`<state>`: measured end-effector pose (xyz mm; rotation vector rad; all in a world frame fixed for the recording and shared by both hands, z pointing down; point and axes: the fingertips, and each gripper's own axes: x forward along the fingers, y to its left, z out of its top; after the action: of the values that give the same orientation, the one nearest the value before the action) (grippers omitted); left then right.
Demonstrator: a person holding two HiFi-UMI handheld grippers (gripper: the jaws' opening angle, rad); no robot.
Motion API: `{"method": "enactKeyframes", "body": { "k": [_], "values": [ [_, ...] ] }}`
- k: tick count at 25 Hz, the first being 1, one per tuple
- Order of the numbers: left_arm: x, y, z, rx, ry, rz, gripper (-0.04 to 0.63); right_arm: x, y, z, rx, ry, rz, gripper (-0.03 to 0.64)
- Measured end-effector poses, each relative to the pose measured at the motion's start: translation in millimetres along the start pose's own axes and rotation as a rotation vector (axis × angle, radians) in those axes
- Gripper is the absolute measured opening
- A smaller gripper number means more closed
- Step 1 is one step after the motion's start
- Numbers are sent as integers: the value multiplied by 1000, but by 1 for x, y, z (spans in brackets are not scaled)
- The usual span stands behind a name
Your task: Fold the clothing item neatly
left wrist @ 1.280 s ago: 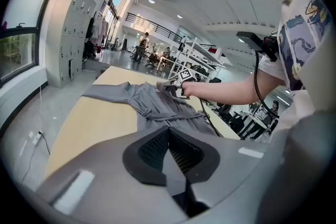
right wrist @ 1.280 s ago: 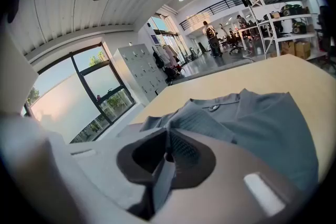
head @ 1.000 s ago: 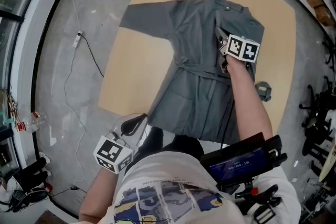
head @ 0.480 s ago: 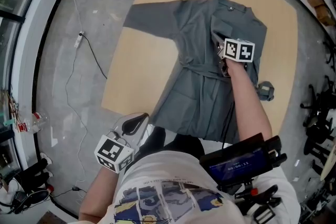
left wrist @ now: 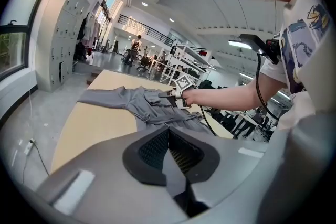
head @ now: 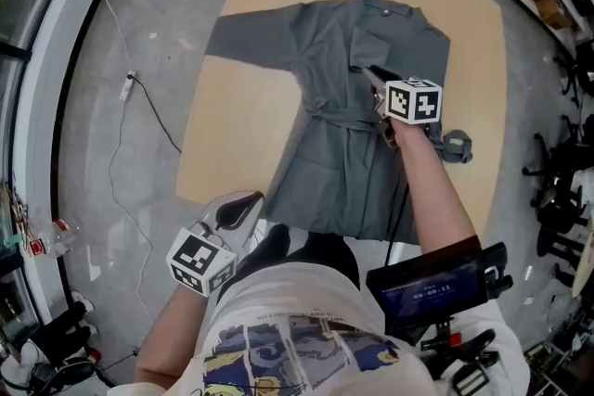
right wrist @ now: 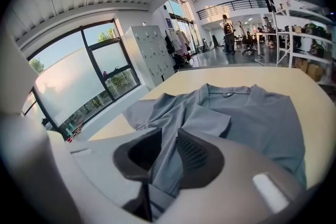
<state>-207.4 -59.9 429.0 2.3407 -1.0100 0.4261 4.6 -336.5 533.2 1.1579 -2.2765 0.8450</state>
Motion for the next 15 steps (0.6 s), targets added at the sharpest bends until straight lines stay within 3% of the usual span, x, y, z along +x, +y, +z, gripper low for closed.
{"method": "enactKeyframes", "body": {
  "k": [9, 15],
  "values": [
    [-18, -15, 15, 87, -28, -92, 4, -85, 51, -9, -17, -72, -39, 83],
    [-6, -13, 5, 89, -28, -130, 3, -122, 67, -41, -26, -87, -55, 83]
  ]
}}
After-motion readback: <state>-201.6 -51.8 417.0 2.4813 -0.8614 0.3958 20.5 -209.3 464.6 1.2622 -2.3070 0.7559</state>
